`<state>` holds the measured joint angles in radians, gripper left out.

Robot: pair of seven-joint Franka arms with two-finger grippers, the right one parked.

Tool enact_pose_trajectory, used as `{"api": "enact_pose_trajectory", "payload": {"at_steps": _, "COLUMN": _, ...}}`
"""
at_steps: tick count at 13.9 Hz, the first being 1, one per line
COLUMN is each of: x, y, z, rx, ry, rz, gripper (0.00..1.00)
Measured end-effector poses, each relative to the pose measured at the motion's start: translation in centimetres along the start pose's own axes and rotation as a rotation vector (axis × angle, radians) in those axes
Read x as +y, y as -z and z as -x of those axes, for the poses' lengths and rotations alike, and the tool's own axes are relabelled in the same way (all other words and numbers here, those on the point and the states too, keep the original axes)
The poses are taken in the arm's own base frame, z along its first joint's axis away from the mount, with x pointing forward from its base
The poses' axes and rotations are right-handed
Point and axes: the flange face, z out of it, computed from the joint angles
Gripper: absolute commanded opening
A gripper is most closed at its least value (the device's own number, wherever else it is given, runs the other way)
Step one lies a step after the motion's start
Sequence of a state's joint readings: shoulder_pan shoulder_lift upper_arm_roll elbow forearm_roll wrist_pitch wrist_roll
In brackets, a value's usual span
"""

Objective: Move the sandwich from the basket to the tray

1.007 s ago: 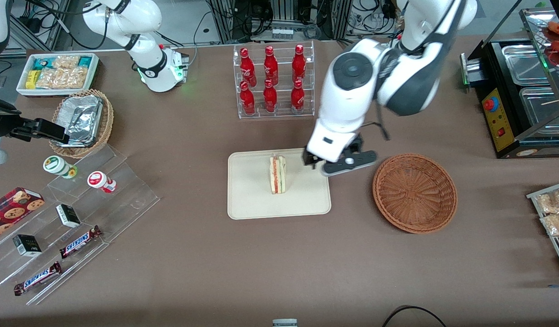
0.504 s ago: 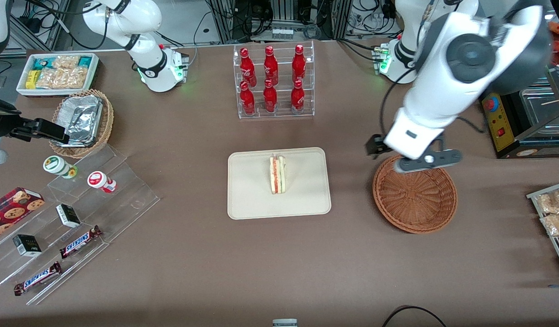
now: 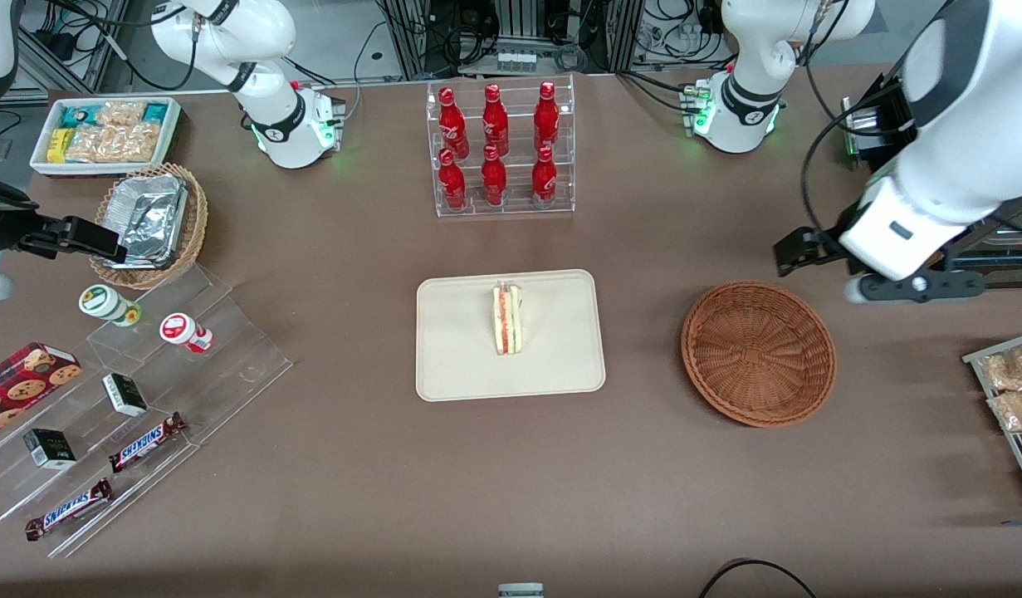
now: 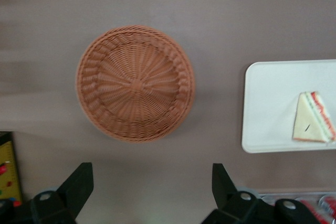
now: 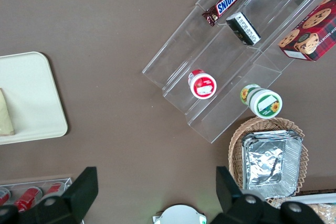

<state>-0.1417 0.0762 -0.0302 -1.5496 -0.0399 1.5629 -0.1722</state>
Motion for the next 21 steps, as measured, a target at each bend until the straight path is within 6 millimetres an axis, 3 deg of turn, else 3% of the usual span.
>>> {"api": "enact_pose_trajectory", "payload": {"at_steps": 3, "x": -3.4, "y": 1.3, "z": 1.0, "rx": -0.012, "ry": -0.040, "rz": 0.001, "gripper": 1.00}}
{"api": "enact_pose_trajectory", "payload": {"at_steps": 5, "x": -4.1, "y": 1.7, "z": 1.7, "rx": -0.008, "ry": -0.038, "rz": -0.005, "gripper": 1.00}}
{"api": "enact_pose_trajectory", "payload": {"at_steps": 10, "x": -4.7, "y": 3.0, "z": 3.9, "rx": 0.014, "ry": -0.042, "rz": -0.019, "gripper": 1.00}}
{"api": "enact_pose_trajectory", "payload": {"at_steps": 21, "x": -5.1, "y": 3.5, "z": 3.2, "rx": 0.035, "ry": -0.046, "rz": -0.062, "gripper": 1.00}}
